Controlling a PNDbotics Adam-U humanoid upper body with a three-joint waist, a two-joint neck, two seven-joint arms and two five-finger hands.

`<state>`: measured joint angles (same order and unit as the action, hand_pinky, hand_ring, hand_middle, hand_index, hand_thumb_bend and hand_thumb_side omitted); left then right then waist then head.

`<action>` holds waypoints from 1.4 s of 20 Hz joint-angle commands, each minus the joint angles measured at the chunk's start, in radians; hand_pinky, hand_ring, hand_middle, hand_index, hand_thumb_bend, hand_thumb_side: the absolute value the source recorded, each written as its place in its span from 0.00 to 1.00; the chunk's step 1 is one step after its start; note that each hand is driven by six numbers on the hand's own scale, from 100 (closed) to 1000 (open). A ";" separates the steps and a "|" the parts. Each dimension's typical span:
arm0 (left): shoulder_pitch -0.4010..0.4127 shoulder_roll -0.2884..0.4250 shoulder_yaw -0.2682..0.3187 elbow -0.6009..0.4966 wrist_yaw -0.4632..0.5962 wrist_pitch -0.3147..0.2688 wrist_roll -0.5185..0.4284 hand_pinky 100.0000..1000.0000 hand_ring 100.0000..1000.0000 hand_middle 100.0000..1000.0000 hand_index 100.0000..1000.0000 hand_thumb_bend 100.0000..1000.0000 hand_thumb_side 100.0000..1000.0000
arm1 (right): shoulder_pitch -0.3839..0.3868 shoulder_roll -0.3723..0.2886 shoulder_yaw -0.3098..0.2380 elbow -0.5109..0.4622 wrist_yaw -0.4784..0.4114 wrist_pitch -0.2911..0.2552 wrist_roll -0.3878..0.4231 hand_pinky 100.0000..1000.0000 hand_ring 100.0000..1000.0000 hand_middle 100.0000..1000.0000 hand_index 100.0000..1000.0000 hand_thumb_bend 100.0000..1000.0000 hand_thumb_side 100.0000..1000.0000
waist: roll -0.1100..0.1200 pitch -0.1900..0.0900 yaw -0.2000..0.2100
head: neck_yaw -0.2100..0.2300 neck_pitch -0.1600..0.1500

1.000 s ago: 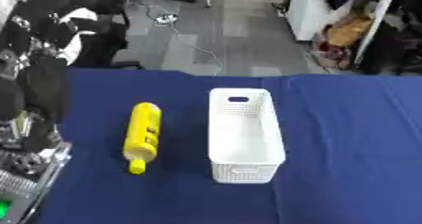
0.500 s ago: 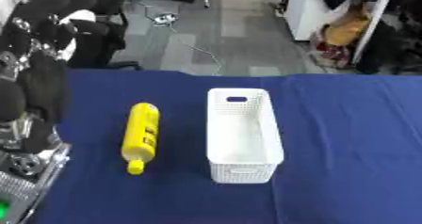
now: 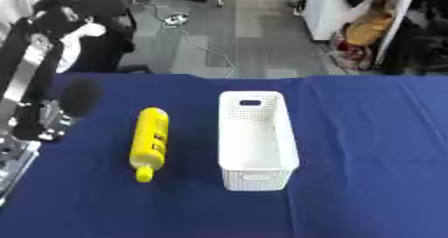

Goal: Pick up objects on the table and place them in the box.

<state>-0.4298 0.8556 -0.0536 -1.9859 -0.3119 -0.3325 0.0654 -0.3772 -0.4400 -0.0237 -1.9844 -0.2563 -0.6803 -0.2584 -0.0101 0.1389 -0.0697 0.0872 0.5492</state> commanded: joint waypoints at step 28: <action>-0.254 0.331 -0.188 0.015 -0.304 -0.279 -0.567 0.80 0.76 0.81 0.81 0.73 0.62 | 0.004 -0.041 0.010 -0.016 -0.019 0.018 0.028 0.23 0.33 0.44 0.52 0.02 0.90 | 0.030 -0.029 -0.016 | 0.016 0.022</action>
<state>-0.6655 1.1428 -0.2448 -1.9722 -0.5969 -0.5880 -0.4883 -0.3676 -0.4561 -0.0090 -1.9844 -0.2715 -0.6619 -0.2341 0.0183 0.1276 -0.0842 0.0932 0.5694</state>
